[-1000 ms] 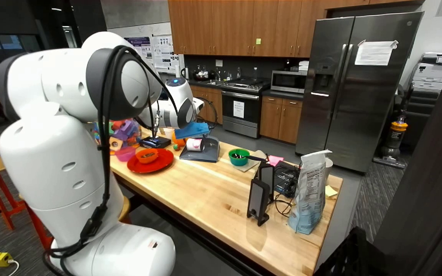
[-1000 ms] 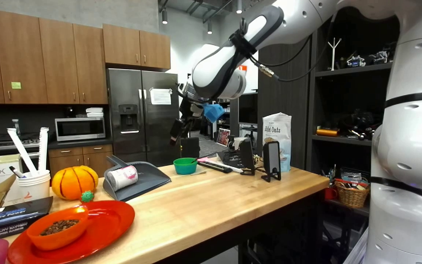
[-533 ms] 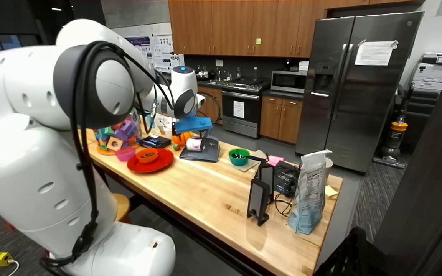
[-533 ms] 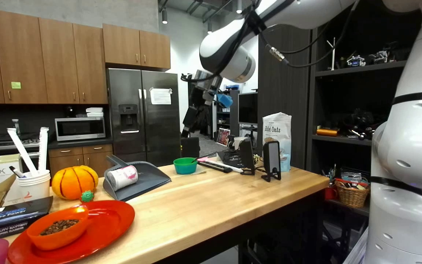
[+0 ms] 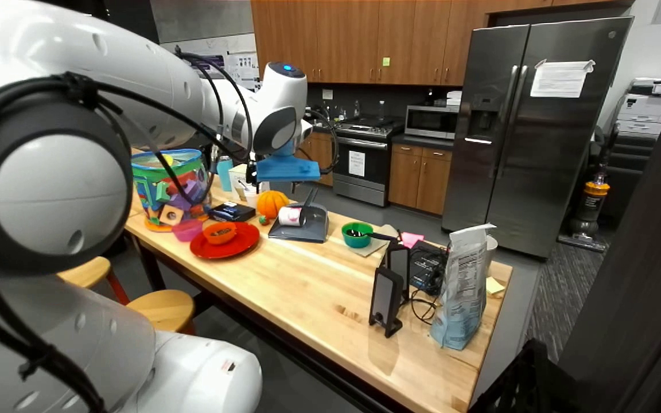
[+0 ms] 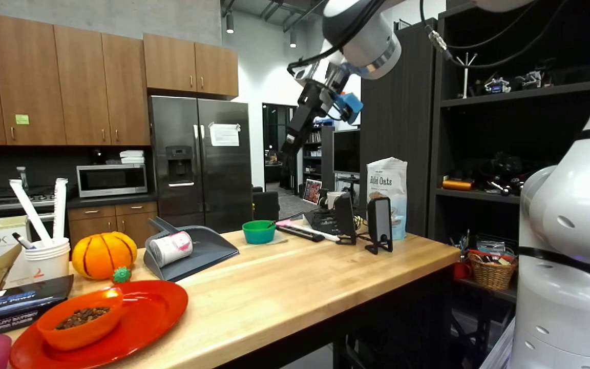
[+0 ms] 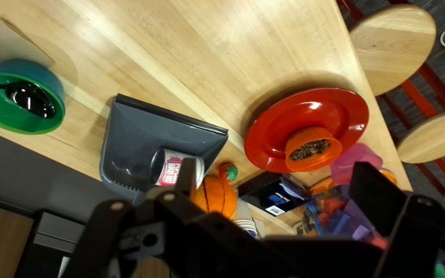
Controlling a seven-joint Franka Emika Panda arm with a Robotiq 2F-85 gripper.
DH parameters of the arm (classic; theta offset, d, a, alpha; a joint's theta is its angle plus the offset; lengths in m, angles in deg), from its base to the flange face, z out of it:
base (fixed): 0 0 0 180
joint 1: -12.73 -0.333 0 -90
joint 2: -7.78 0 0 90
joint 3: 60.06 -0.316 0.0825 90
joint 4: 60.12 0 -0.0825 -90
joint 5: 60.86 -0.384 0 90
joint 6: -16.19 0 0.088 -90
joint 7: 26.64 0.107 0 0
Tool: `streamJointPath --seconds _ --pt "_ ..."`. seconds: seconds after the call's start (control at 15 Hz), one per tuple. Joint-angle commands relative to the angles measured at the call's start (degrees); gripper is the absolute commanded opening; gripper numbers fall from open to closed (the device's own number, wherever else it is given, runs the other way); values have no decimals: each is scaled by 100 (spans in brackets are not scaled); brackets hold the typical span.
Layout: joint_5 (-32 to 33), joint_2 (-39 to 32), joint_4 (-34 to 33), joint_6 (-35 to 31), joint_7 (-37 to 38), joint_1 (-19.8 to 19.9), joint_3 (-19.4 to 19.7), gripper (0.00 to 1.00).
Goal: Push the white container on the dustpan
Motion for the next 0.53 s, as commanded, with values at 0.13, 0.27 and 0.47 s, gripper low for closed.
streamJointPath --seconds 0.13,0.27,0.47 --pt "-620 409 15 985 -166 -99 390 100" --pt "-651 381 -110 1622 21 13 402 100" --pt "-533 363 -214 2119 237 190 313 100"
